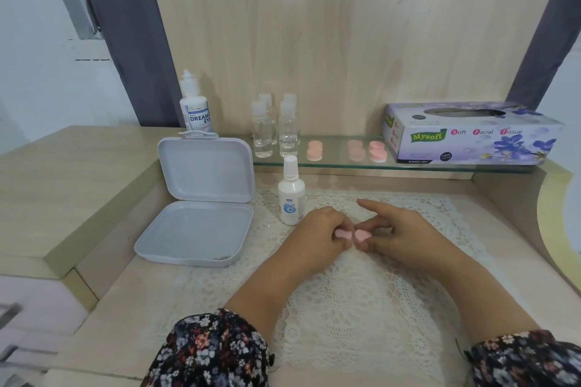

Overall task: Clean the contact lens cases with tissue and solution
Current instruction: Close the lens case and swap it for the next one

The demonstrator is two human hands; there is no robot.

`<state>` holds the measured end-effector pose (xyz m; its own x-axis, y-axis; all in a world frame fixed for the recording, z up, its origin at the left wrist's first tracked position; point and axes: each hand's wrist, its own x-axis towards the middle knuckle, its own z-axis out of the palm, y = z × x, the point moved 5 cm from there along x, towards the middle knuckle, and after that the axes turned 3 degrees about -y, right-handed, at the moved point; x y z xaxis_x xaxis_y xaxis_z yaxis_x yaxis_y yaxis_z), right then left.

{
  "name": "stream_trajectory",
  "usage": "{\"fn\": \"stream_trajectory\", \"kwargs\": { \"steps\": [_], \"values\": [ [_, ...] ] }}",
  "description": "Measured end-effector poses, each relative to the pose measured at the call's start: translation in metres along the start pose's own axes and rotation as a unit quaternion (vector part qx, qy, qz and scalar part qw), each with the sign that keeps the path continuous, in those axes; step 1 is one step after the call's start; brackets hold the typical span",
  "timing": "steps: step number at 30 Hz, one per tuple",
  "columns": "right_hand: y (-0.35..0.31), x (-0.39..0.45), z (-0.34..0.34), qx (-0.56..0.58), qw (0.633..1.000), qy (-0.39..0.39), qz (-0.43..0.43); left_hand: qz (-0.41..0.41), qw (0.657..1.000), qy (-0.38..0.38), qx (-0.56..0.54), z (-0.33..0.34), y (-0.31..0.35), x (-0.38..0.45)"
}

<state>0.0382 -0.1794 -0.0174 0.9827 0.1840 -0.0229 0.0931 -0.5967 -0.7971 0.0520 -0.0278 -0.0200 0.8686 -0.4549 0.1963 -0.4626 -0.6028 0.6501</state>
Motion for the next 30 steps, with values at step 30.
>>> {"fn": "stream_trajectory", "kwargs": {
  "steps": [30],
  "values": [
    [-0.004,-0.008,-0.002,-0.072,0.995,0.052,-0.043,-0.029,0.999,0.037,0.02,-0.012,-0.015,-0.005]
  ]
}}
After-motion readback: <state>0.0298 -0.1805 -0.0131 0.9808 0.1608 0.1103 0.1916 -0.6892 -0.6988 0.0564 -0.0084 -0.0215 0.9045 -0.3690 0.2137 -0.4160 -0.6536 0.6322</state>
